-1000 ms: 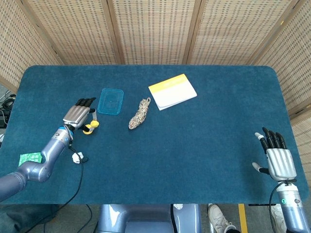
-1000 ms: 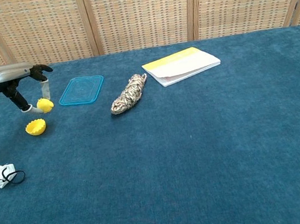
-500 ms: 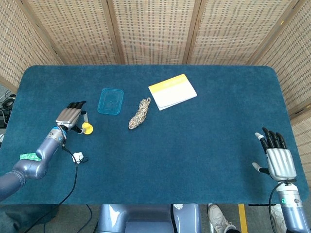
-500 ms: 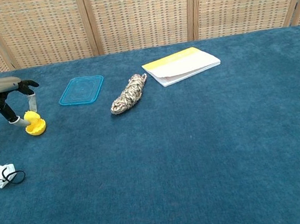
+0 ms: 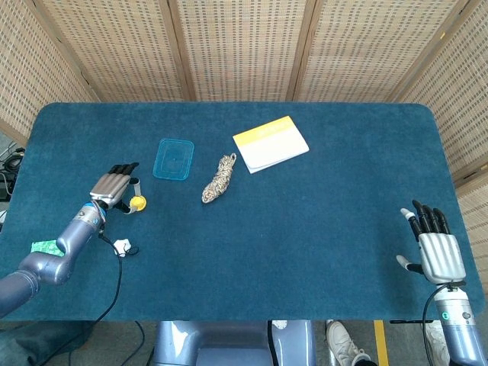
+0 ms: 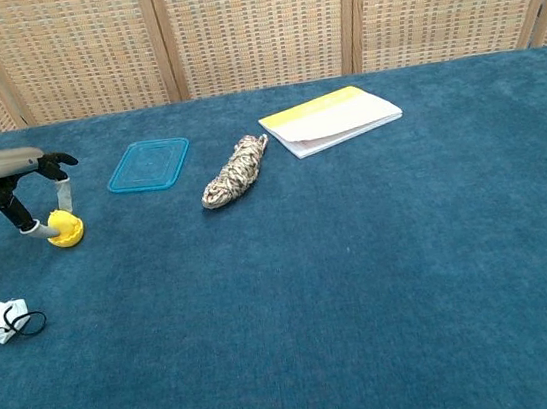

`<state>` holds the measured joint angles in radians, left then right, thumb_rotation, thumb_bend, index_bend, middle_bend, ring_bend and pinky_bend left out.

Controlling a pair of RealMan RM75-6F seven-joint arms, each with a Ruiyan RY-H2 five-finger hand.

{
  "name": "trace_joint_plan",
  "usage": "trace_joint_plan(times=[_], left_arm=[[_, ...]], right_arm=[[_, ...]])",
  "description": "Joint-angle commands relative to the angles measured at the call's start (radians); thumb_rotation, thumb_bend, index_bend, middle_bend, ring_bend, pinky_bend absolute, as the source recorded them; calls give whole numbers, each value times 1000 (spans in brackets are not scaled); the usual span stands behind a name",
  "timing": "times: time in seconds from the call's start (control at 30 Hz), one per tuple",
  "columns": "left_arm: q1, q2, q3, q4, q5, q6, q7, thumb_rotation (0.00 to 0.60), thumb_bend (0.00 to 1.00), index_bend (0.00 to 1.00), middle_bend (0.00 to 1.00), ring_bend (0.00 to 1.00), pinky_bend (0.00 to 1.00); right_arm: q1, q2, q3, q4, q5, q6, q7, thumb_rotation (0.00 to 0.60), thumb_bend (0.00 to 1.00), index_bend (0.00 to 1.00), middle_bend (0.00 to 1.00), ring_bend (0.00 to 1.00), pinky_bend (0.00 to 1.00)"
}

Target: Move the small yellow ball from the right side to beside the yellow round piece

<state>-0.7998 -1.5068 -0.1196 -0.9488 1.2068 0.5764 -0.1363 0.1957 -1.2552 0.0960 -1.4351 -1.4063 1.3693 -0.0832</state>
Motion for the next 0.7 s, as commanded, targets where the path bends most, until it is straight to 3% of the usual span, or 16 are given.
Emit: trace_joint_plan(times=[0.03, 0.1, 0.27, 0.43, 0.53, 0.7], left_arm=[[3, -3, 2, 5, 3, 2, -2, 600, 307, 494, 0, 0, 0], [4, -5, 2, 8, 5, 4, -4, 600, 289, 418, 0, 0, 0], [6, 6, 5, -2, 20, 8, -12, 600, 141, 99, 0, 0, 0], [27, 52, 7, -60, 64, 63, -54, 600, 121, 20, 0, 0, 0], [104, 193, -15, -218, 112, 243, -117, 600, 104, 0, 0, 0, 0], [173, 290, -22, -336, 116, 358, -121, 600, 12, 0, 0, 0, 0]], right_arm=[[0, 0, 0, 0, 1, -1, 0, 600, 0, 128, 0, 0, 0], [0, -1, 0, 1, 0, -2, 0, 600, 0, 128, 0, 0, 0], [0, -1, 1, 0, 0, -2, -1, 600, 0, 128, 0, 0, 0], [-1, 1, 1, -3, -2, -1, 1, 600, 0, 128, 0, 0, 0], [-3, 7, 0, -12, -10, 5, 8, 600, 0, 128, 0, 0, 0], [-5, 10, 1, -16, -11, 8, 12, 600, 0, 127, 0, 0, 0]])
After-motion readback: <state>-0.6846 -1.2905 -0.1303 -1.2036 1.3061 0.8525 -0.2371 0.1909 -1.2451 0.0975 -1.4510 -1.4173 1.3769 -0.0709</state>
